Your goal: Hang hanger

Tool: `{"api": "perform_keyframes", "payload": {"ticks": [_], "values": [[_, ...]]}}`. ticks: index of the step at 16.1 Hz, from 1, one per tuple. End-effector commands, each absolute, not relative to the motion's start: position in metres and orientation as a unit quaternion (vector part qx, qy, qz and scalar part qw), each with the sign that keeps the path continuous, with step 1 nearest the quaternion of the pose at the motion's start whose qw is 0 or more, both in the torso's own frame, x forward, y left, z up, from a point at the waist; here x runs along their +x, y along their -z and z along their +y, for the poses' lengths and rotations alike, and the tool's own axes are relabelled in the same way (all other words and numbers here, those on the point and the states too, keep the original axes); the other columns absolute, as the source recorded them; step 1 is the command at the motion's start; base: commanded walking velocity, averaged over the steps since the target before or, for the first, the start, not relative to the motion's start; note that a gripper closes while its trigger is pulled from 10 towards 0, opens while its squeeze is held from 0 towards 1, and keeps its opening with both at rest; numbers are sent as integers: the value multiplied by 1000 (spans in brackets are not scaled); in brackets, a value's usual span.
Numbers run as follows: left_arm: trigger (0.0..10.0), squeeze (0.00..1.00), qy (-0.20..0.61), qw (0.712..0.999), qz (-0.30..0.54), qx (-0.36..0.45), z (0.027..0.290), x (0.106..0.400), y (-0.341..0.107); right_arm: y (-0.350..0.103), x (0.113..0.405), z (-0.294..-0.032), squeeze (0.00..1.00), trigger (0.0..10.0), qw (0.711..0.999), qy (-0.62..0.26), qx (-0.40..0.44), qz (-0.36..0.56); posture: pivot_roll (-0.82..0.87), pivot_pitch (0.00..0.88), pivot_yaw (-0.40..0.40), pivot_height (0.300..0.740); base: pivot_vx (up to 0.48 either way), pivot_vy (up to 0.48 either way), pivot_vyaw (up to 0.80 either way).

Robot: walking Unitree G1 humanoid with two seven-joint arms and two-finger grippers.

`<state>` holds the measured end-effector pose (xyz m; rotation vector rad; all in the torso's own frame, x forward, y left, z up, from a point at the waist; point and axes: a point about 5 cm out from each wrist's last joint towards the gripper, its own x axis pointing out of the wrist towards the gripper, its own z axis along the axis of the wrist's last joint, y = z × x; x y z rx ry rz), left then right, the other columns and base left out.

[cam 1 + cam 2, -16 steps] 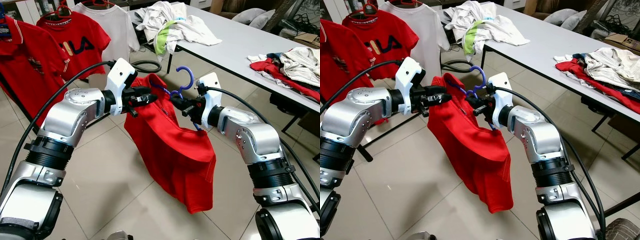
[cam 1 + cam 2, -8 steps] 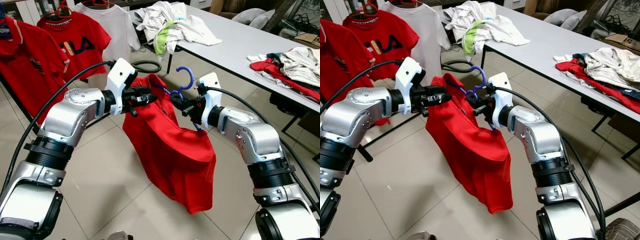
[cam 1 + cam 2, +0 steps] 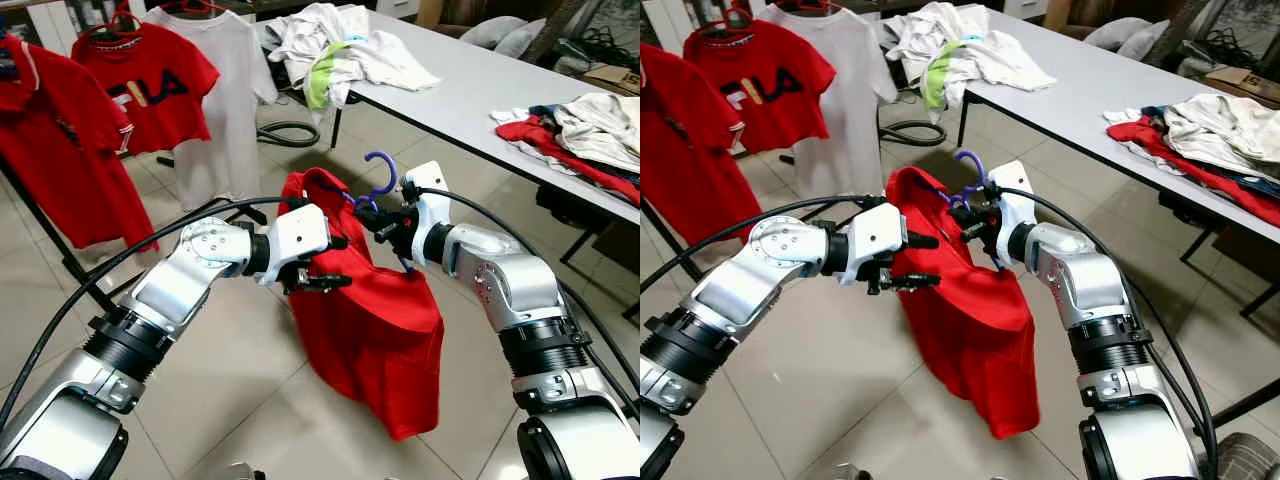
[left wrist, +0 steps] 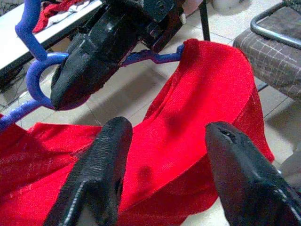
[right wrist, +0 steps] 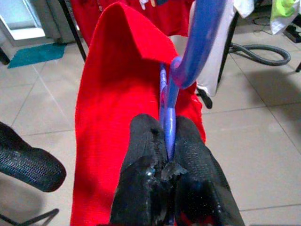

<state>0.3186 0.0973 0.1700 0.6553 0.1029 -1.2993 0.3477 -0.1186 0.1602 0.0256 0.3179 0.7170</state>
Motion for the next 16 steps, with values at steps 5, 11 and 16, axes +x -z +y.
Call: {"api": "perform_keyframes", "payload": {"ticks": [5,11,16], "values": [[10000,0,611,651,48,448,93,315,-139,-170,352,-113,0,0,925,-356,12,128,-49,0,-35,740,0,0,0],[10000,0,509,709,-20,488,88,338,-130,-175,347,-104,0,0,920,-371,25,122,-50,0,-30,740,0,0,0],[0,0,512,711,-20,482,83,342,-125,-171,344,-98,0,0,916,-379,29,129,-50,0,-30,740,0,0,0]]}}
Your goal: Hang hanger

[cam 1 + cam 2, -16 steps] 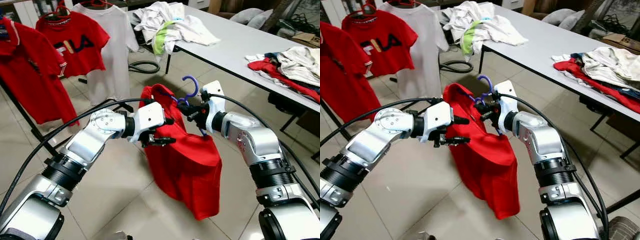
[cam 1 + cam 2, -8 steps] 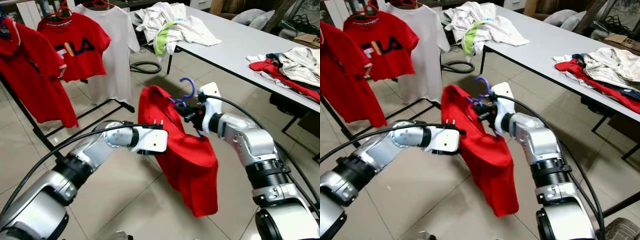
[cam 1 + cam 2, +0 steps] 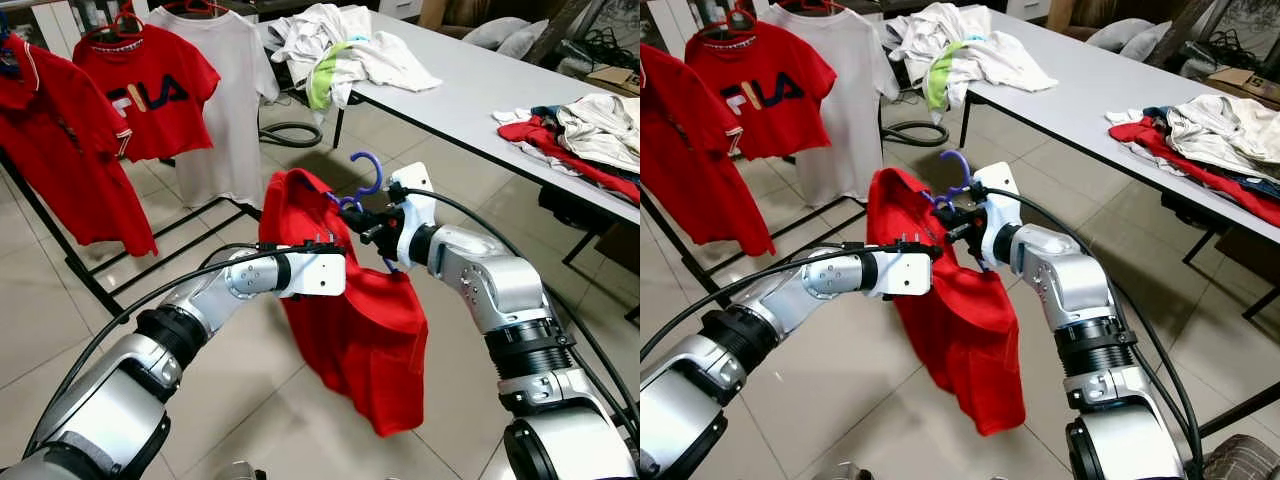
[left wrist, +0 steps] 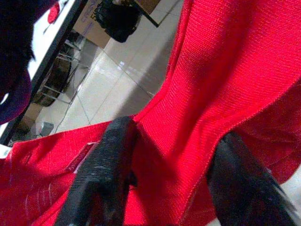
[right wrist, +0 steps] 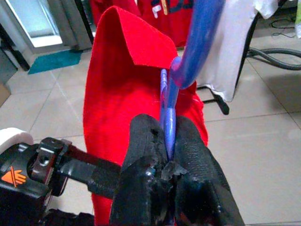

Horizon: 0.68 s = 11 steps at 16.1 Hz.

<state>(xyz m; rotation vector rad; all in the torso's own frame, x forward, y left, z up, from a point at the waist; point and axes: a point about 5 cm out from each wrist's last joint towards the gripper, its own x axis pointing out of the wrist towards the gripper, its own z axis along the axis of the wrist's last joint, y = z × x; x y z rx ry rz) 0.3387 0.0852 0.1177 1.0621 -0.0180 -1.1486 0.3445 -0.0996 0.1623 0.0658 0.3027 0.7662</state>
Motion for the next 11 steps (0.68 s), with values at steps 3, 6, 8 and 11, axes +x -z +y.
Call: {"api": "perform_keyframes", "payload": {"ticks": [3,6,8,11], "values": [[0,0,538,696,-13,475,85,338,-123,-171,344,-100,0,0,916,-377,29,132,-53,0,-29,740,0,0,0],[0,0,567,680,-2,466,89,334,-120,-171,344,-102,0,0,916,-378,28,133,-52,0,-31,740,0,0,0],[0,0,571,678,1,463,90,334,-120,-171,344,-102,0,0,916,-379,27,133,-51,0,-31,740,0,0,0],[0,0,563,689,2,456,93,337,-124,-171,344,-102,0,0,914,-381,26,135,-52,0,-32,740,0,0,0]]}}
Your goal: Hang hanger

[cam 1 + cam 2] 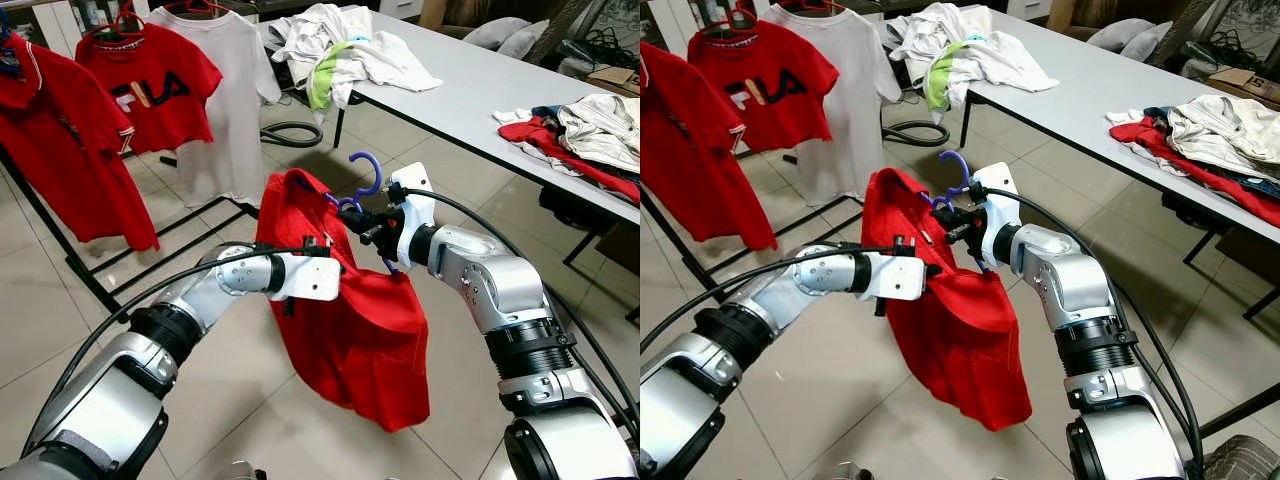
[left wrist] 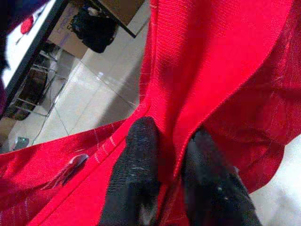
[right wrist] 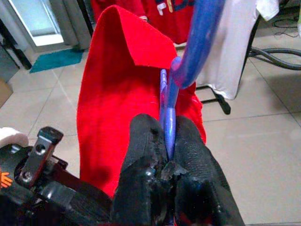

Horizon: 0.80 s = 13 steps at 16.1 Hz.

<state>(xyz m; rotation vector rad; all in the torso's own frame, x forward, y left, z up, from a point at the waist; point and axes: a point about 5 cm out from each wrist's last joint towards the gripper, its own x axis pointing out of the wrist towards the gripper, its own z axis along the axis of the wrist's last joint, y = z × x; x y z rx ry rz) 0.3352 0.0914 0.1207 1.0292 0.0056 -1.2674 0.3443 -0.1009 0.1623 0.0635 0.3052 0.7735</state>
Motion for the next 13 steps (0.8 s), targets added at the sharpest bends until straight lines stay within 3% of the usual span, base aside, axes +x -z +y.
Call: {"api": "perform_keyframes", "payload": {"ticks": [1,4,9,13], "values": [[0,0,563,691,2,453,94,338,-125,-171,344,-102,0,0,914,-382,26,135,-52,0,-32,740,0,0,0],[0,0,575,695,2,432,94,338,-130,-170,344,-103,0,0,914,-382,25,136,-54,0,-32,740,0,0,0],[0,0,598,728,-50,333,86,345,-183,-160,337,-108,0,0,901,-401,8,165,-51,0,-37,740,0,0,0],[0,0,606,720,-53,335,99,345,-214,-149,335,-120,0,0,901,-392,-2,184,-49,0,-37,740,0,0,0]]}}
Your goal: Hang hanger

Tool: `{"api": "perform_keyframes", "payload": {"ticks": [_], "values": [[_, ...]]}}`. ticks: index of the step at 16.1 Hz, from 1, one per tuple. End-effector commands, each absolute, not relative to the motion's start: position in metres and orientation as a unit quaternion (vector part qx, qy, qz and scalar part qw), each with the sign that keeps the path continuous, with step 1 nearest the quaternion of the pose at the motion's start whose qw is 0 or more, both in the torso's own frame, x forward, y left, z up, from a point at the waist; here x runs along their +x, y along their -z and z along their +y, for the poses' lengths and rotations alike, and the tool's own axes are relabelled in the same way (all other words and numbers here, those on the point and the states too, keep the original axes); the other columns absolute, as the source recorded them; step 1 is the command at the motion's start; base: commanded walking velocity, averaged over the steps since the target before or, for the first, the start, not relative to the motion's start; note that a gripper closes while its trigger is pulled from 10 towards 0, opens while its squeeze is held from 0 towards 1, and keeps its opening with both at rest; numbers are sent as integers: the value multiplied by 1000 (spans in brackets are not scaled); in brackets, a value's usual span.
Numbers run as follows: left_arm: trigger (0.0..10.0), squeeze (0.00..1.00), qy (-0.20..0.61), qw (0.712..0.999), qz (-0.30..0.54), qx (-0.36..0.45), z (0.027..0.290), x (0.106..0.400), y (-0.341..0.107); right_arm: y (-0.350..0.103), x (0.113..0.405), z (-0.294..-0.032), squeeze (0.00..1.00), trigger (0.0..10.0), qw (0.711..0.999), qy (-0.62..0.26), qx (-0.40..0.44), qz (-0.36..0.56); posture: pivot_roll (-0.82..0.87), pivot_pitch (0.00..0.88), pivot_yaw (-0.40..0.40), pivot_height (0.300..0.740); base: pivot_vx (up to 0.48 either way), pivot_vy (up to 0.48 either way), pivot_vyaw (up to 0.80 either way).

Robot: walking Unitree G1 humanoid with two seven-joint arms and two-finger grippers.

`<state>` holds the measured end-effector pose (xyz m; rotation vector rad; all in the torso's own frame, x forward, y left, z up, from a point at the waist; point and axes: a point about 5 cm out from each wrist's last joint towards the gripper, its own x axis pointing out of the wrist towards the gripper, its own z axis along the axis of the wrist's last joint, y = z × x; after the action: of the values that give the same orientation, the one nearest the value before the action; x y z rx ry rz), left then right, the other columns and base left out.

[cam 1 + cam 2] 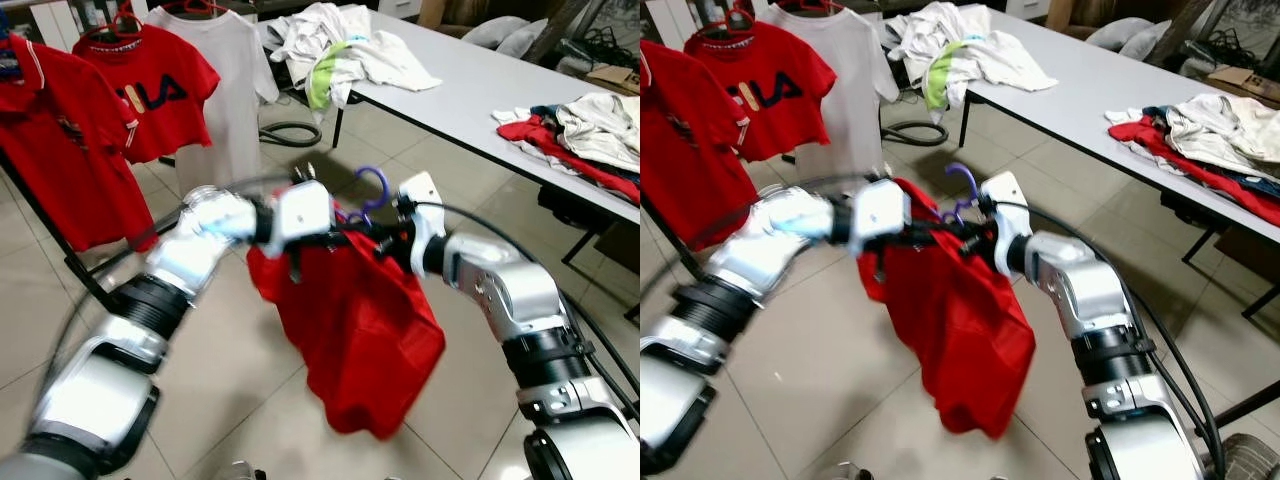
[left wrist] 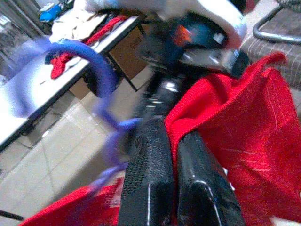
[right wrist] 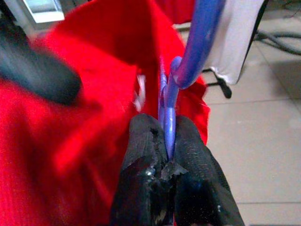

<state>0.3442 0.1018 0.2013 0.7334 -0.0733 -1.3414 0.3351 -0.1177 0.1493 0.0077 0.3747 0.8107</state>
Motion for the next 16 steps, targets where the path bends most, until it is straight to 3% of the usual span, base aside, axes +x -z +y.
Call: {"api": "perform_keyframes", "payload": {"ticks": [1,4,5,6,7,8,16], "values": [[0,0,608,719,-45,335,101,344,-213,-149,334,-121,0,0,900,-393,-2,186,-49,0,-38,740,0,0,0],[0,0,597,724,-23,344,109,344,-206,-150,334,-118,0,0,898,-398,-4,186,-48,0,-43,740,0,0,0],[3451,0,603,723,-19,335,104,340,-202,-150,334,-117,0,0,897,-400,-4,186,-48,0,-43,740,0,0,0],[10000,0,611,722,-9,323,100,337,-198,-150,334,-117,0,0,897,-401,-5,186,-43,0,-48,740,0,0,0],[10000,0,620,724,2,303,93,332,-190,-150,335,-116,0,0,896,-403,-6,185,-42,0,-51,740,0,0,0],[10000,1000,618,727,4,299,90,332,-185,-150,335,-115,0,0,896,-404,-6,184,-42,0,-53,740,0,0,0],[10000,1000,650,705,85,269,100,323,-173,-146,337,-121,0,0,906,-381,3,186,-43,0,-33,740,0,0,0]]}}
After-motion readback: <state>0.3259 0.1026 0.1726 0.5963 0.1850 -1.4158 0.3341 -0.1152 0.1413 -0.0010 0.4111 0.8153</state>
